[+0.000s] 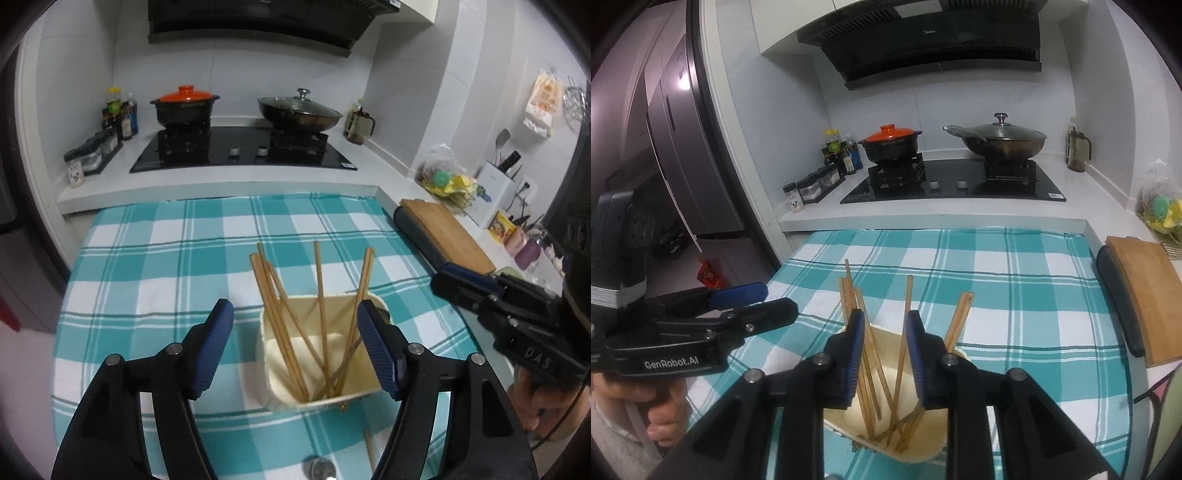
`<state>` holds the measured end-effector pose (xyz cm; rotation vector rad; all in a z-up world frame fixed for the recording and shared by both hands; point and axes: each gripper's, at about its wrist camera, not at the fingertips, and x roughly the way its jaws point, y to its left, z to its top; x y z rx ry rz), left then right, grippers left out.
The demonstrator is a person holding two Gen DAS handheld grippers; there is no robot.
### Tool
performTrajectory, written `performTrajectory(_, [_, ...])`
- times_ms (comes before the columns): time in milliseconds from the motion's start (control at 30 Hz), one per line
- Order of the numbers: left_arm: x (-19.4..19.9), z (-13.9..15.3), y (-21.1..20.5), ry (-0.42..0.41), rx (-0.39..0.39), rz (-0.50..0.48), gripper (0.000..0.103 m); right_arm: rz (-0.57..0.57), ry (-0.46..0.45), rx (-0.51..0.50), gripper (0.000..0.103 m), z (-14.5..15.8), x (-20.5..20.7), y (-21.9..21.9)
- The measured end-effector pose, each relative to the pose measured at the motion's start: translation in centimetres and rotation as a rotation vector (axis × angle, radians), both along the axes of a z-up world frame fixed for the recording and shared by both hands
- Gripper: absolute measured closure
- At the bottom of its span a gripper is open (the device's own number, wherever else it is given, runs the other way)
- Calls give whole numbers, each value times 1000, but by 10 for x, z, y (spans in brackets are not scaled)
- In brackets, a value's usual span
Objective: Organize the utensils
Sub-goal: 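Withdraw both grippers from the box toward the last spoon and chopstick, then close the left gripper on the steel spoon handle while the right gripper closes on the chopstick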
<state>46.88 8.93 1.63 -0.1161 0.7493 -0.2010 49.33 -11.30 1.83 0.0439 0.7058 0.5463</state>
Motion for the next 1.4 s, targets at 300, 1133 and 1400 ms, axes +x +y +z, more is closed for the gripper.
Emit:
performTrajectory(300, [-142,-48,1,53,72,-64,18,33,-19,-115,75,1,-112,-45])
performTrajectory(1133, [-177,-218,-84,188,61,88,19,-156,229,-59,75,-192,-274,-86])
performTrajectory(1400, [-175,-226,-88,146,175,109,48,-142,216,-81,75,-192,-269,-80])
